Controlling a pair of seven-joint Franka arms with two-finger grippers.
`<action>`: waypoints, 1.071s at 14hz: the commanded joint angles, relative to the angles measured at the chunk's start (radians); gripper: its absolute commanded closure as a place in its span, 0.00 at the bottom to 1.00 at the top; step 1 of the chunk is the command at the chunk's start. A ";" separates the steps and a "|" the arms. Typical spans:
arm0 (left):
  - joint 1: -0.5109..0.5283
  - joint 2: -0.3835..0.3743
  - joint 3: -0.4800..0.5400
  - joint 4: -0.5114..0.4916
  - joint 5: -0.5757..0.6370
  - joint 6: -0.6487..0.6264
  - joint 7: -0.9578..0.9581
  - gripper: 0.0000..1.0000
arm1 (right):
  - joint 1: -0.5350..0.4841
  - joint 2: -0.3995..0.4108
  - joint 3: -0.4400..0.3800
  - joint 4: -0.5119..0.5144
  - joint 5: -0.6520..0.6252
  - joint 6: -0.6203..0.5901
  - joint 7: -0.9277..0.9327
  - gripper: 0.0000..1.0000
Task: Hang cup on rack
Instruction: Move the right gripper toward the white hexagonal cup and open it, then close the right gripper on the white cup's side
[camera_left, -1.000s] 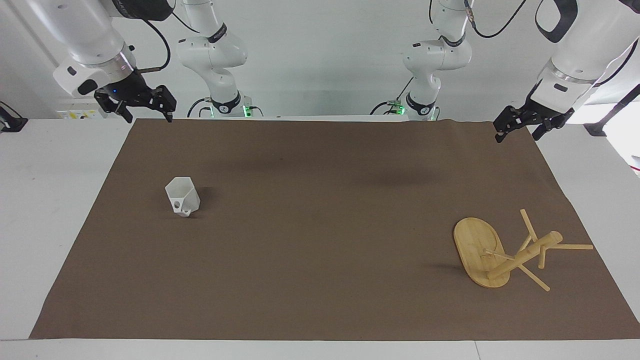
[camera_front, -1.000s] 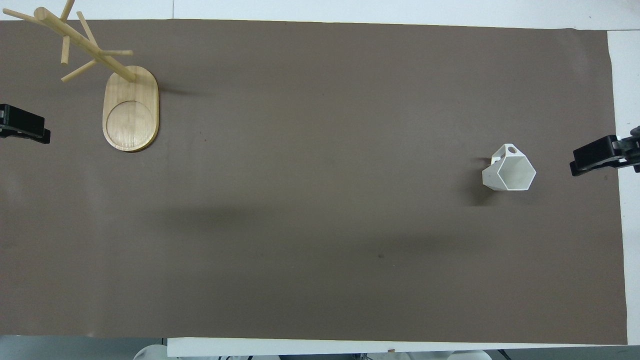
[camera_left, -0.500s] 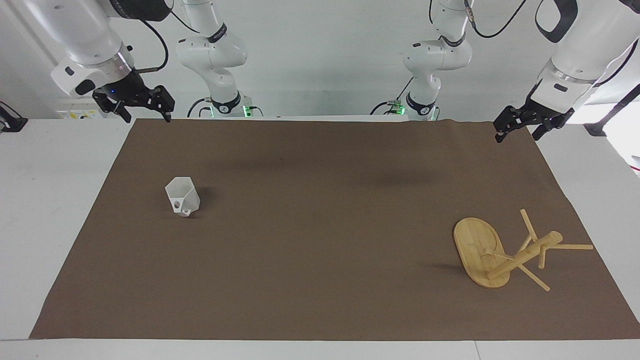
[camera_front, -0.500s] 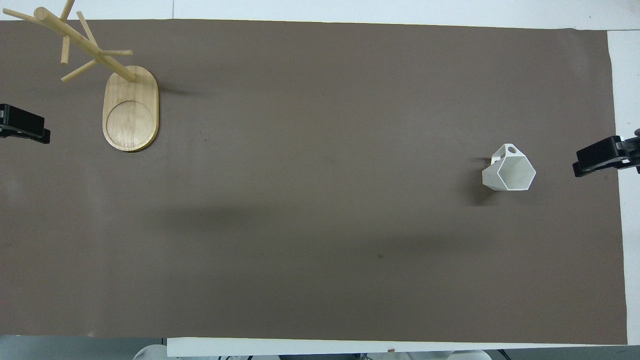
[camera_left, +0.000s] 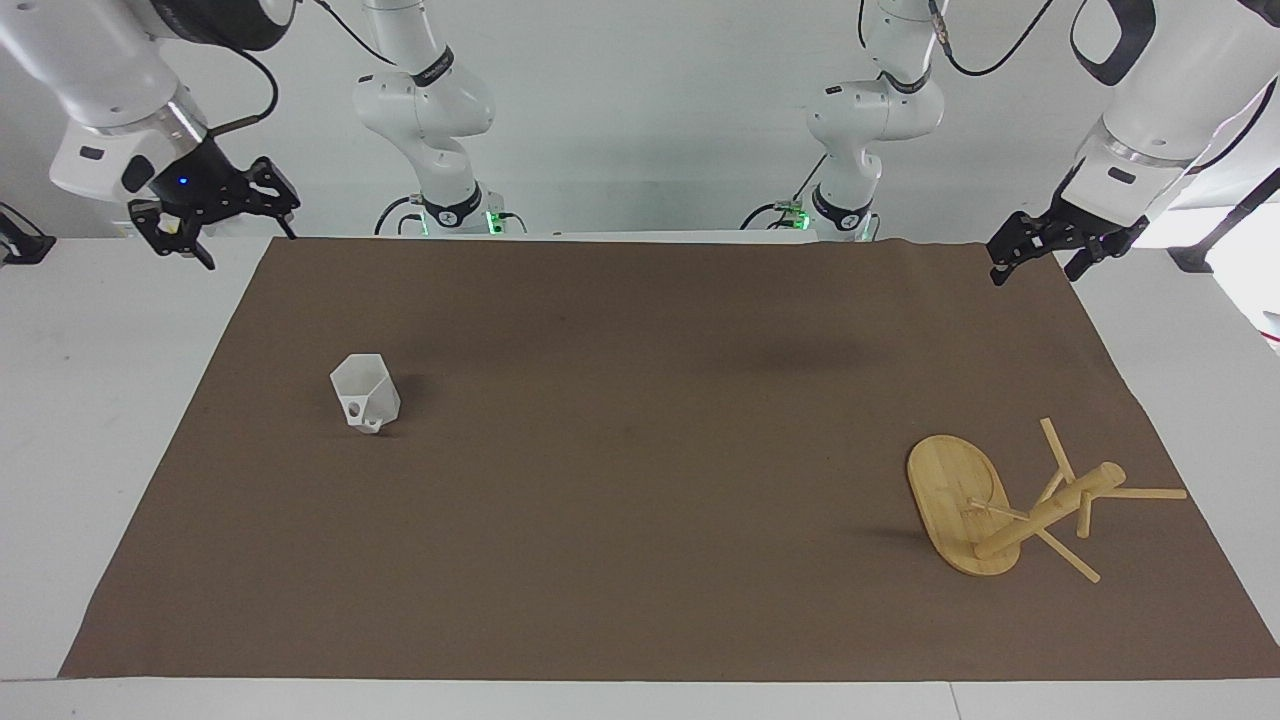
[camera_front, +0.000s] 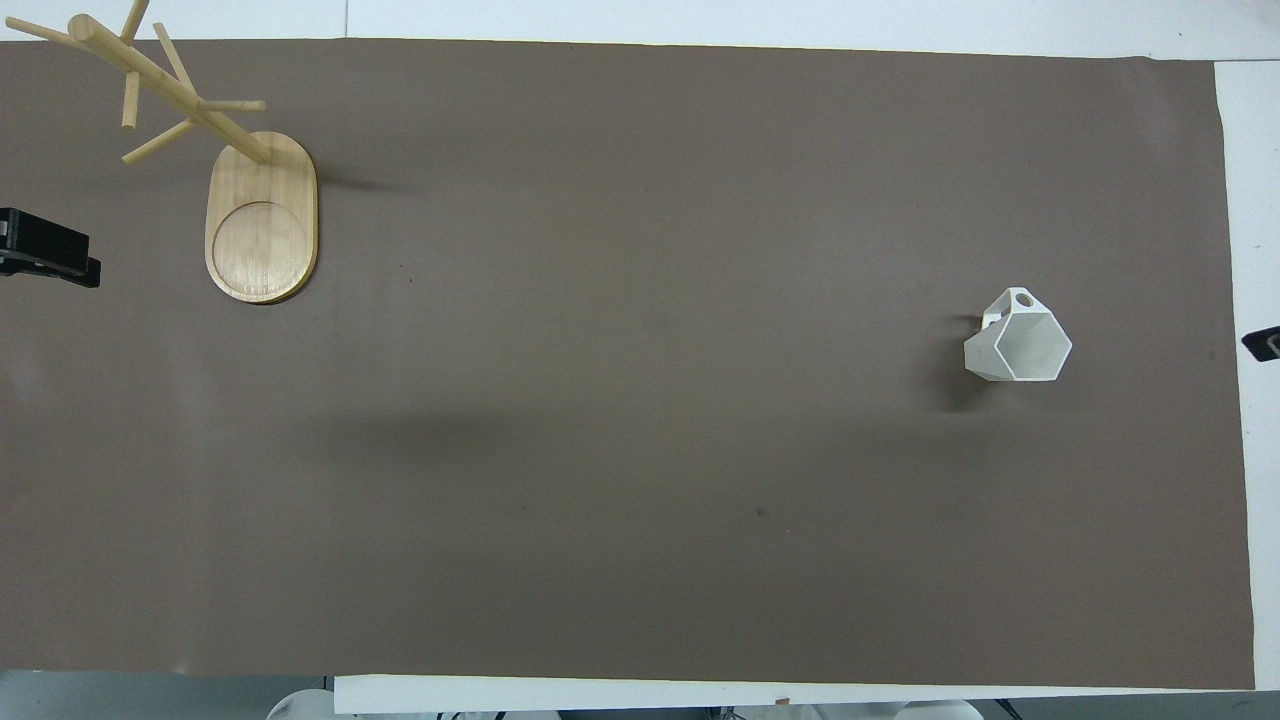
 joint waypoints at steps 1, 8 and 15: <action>0.000 -0.022 0.004 -0.024 -0.003 -0.004 0.006 0.00 | -0.134 0.045 0.006 -0.017 0.144 0.033 -0.349 0.00; 0.000 -0.021 0.002 -0.024 -0.003 -0.004 0.006 0.00 | -0.369 0.421 0.008 -0.010 0.627 -0.086 -1.028 0.00; 0.000 -0.021 0.002 -0.024 -0.005 -0.004 0.006 0.00 | -0.389 0.595 0.028 -0.089 0.731 -0.192 -1.415 0.00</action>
